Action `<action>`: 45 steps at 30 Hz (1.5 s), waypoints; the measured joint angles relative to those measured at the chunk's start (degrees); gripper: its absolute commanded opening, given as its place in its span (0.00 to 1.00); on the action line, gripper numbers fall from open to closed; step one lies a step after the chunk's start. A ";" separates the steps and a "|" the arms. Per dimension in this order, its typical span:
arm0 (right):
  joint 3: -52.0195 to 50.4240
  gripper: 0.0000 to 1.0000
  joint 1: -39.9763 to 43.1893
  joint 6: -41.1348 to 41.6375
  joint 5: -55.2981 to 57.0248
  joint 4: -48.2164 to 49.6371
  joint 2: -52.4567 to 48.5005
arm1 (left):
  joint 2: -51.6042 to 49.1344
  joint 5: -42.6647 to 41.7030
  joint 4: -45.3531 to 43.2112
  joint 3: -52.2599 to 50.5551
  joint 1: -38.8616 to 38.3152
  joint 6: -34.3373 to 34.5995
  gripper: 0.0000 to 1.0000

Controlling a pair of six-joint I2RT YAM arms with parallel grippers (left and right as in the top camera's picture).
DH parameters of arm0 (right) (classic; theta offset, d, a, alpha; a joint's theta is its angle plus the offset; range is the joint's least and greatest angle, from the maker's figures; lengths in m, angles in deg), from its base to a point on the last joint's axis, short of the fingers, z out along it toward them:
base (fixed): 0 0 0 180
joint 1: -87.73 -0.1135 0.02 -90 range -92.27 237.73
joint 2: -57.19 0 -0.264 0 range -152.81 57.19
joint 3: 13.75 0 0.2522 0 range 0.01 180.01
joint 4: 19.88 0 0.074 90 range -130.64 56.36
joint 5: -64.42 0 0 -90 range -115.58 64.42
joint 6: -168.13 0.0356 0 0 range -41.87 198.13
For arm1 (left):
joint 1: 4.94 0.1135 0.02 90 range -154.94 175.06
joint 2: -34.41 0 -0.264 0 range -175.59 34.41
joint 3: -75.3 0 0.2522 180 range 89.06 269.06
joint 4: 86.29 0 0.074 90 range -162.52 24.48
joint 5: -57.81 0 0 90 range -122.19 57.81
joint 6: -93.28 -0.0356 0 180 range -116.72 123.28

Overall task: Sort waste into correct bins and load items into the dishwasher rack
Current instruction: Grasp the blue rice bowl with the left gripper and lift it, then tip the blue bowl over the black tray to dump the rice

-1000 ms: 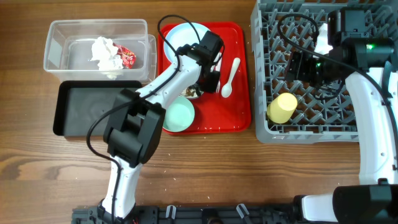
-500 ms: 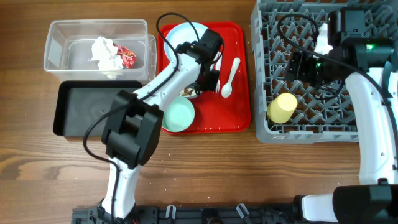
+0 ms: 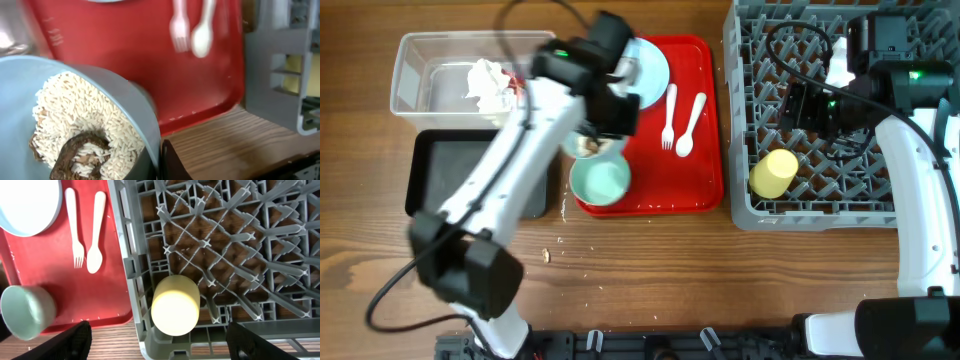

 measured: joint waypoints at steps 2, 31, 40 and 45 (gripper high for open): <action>0.00 0.88 -0.02 0.00 0.00 0.00 0.00 | 0.92 0.00 2.84 0.13 4.09 0.02 0.04; 0.00 0.88 0.00 0.00 0.00 0.20 0.00 | 0.98 -54.99 -15.91 -35.58 53.77 -19.89 0.04; 0.00 0.88 -0.02 0.00 0.00 0.20 0.00 | 0.98 -71.78 -15.76 -35.60 55.15 -20.06 0.04; 0.00 0.88 -0.02 0.00 0.00 0.20 0.00 | 1.01 -74.82 -15.69 -35.60 55.23 -20.06 0.04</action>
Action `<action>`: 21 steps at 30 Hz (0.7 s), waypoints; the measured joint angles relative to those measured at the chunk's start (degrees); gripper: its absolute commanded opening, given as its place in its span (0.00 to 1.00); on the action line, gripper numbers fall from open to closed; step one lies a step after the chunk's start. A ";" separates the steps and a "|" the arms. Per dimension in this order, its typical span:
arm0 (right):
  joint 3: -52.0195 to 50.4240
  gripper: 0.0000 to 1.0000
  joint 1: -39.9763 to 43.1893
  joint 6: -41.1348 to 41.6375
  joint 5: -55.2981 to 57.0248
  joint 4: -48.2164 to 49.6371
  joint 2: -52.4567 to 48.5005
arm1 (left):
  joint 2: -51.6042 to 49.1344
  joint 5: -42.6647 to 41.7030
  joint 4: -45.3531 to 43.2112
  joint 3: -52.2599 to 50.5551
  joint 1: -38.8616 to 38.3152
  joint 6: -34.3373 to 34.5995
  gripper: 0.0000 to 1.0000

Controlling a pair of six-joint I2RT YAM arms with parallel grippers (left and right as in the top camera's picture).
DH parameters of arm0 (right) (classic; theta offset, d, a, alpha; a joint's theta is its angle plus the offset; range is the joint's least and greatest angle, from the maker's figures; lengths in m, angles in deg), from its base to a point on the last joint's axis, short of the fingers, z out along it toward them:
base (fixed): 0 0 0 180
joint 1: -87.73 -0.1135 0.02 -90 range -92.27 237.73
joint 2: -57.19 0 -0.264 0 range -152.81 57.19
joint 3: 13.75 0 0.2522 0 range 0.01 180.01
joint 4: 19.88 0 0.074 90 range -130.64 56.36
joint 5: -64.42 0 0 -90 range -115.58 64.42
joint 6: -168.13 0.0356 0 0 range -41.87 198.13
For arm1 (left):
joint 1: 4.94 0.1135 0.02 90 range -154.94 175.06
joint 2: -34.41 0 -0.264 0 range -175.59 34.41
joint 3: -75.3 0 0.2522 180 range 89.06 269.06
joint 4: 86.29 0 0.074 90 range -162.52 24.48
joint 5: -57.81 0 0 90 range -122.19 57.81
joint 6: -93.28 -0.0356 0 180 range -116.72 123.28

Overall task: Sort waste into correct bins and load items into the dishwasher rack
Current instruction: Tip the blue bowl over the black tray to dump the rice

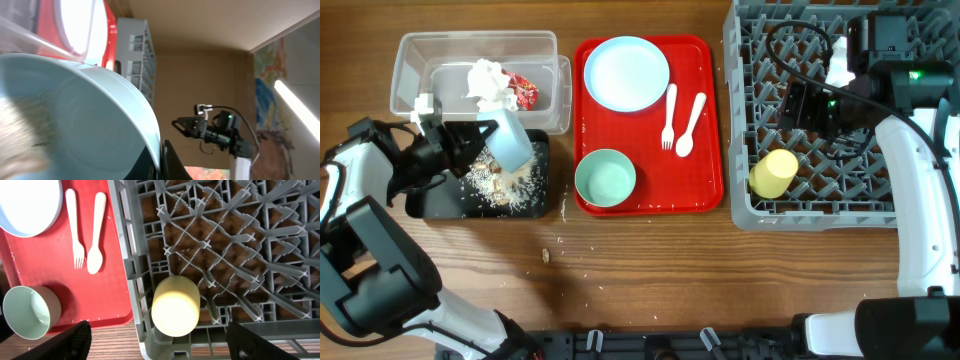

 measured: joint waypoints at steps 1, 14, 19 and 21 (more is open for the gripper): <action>0.00 0.88 0.02 0.00 0.00 0.00 0.00 | 0.00 -0.63 0.09 0.00 0.15 0.02 0.04; 0.00 0.88 0.02 0.02 0.00 0.00 0.00 | -0.02 -2.97 0.59 0.00 6.60 5.66 0.04; 0.00 0.87 0.02 0.00 0.00 0.00 0.00 | -0.02 -2.97 0.79 0.00 6.97 6.12 0.04; 0.00 0.88 0.02 0.00 0.00 0.00 0.00 | 0.00 -2.95 0.79 0.00 6.97 6.34 0.04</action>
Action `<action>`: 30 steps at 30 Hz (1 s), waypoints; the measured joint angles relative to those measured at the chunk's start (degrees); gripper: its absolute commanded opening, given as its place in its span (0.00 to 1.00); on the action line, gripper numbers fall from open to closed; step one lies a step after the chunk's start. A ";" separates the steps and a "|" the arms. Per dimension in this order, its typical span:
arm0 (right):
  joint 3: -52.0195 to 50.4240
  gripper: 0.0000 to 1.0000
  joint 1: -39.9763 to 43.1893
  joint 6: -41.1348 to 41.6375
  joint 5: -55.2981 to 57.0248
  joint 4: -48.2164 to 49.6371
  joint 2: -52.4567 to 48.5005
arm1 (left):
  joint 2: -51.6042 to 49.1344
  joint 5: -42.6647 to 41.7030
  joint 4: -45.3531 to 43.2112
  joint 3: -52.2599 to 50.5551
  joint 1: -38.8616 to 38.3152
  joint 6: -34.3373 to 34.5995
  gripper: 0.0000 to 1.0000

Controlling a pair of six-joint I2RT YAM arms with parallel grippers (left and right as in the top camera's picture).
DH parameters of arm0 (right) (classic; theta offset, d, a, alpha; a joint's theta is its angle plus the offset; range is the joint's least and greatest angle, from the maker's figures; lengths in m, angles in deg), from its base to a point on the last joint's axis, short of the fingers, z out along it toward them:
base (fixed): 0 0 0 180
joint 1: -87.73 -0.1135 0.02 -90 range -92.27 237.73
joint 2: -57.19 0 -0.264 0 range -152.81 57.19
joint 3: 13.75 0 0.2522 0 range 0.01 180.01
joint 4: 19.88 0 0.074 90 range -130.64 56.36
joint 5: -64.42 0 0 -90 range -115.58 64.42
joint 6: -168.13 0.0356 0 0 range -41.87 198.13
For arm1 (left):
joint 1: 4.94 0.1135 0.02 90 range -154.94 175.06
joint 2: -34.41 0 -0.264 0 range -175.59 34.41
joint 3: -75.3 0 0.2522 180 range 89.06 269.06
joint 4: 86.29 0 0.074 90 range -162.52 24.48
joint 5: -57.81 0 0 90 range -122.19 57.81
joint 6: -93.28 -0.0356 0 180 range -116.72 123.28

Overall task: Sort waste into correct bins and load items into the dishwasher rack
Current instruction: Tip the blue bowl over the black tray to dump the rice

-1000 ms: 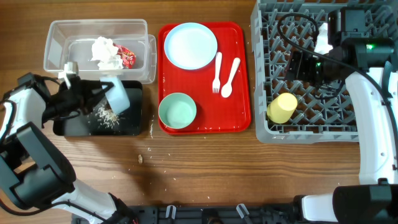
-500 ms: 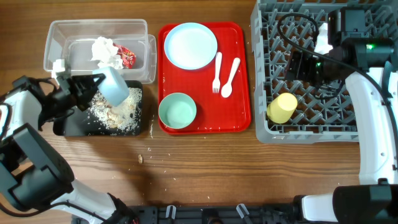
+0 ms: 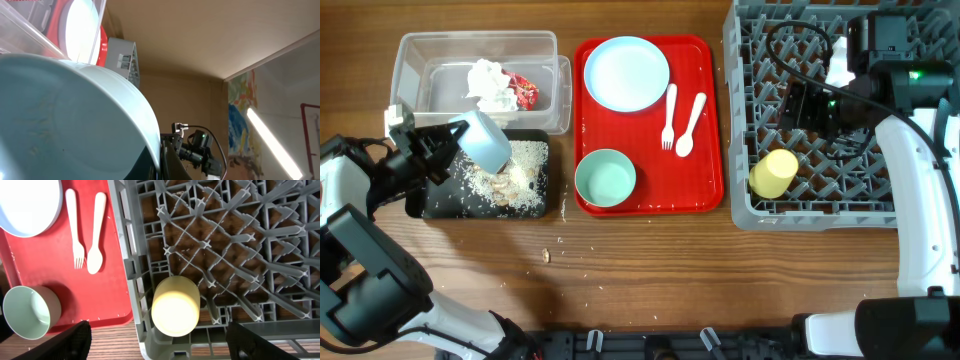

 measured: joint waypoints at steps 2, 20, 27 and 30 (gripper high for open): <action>0.00 0.88 0.00 0.02 0.00 0.00 0.00 | -0.02 -0.02 0.02 0.00 0.00 0.15 0.04; 0.00 0.88 0.00 -0.44 0.00 -0.04 0.00 | 0.98 0.00 -2.73 -0.02 -4.46 0.20 0.04; 0.00 0.88 0.00 -0.68 0.00 -0.07 0.00 | 3.96 1.97 -5.22 0.59 -9.55 1.29 0.04; 0.00 0.88 0.00 -0.85 0.00 -0.13 0.00 | 4.59 0.81 -5.03 0.83 -9.51 5.01 0.04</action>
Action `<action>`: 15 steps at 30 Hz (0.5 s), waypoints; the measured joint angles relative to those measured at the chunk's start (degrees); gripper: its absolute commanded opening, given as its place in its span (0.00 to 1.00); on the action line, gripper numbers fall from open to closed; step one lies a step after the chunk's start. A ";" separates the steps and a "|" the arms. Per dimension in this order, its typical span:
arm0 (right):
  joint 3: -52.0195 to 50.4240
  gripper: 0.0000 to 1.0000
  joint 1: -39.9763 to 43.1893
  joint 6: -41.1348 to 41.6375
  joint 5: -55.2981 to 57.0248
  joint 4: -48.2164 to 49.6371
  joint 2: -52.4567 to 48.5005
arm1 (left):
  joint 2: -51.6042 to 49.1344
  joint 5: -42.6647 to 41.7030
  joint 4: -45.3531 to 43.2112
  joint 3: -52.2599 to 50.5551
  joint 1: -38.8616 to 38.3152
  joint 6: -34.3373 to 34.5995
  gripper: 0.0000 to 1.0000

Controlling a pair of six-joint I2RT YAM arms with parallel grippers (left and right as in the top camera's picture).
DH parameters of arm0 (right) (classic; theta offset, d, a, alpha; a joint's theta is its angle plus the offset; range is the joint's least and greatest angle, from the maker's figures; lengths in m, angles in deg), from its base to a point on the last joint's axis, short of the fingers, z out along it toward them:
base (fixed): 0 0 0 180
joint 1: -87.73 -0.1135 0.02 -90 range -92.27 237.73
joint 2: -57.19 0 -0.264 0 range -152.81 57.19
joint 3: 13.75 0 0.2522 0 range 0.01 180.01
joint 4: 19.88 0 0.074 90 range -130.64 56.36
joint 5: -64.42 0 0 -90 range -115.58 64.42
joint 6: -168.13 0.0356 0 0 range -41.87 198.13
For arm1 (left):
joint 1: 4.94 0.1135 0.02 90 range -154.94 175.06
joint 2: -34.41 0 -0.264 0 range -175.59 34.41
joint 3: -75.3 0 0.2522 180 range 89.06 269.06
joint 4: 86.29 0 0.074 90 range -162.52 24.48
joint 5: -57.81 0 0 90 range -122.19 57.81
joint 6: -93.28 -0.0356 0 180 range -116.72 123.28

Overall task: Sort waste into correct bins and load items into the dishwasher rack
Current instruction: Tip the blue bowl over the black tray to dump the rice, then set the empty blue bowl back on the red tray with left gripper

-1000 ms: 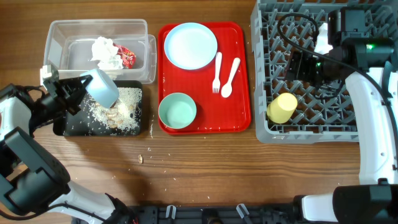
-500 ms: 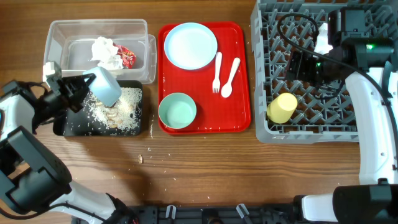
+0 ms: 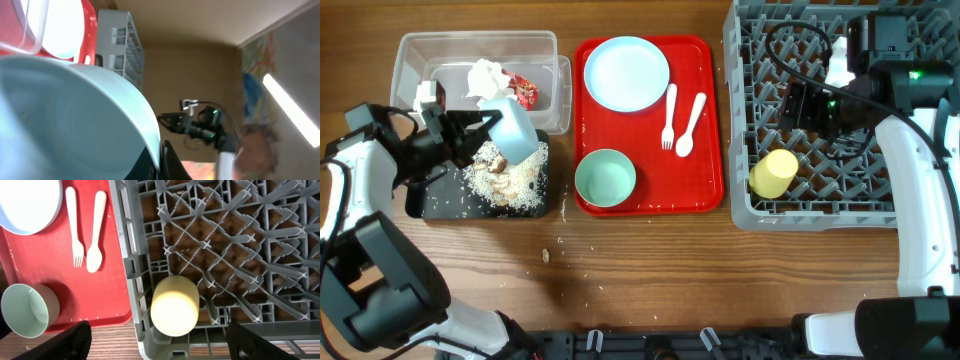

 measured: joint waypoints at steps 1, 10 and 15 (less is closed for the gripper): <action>0.00 0.88 -0.02 -0.02 0.00 -0.11 0.00 | 0.11 -0.24 -0.94 0.04 0.09 1.27 0.04; 0.00 0.88 0.00 -0.22 0.00 -0.07 0.00 | 0.44 -0.79 -2.49 0.15 -0.09 5.53 0.04; 0.00 0.88 0.00 -0.22 0.00 -0.04 0.00 | 0.44 1.11 -6.51 2.40 -3.32 7.08 0.04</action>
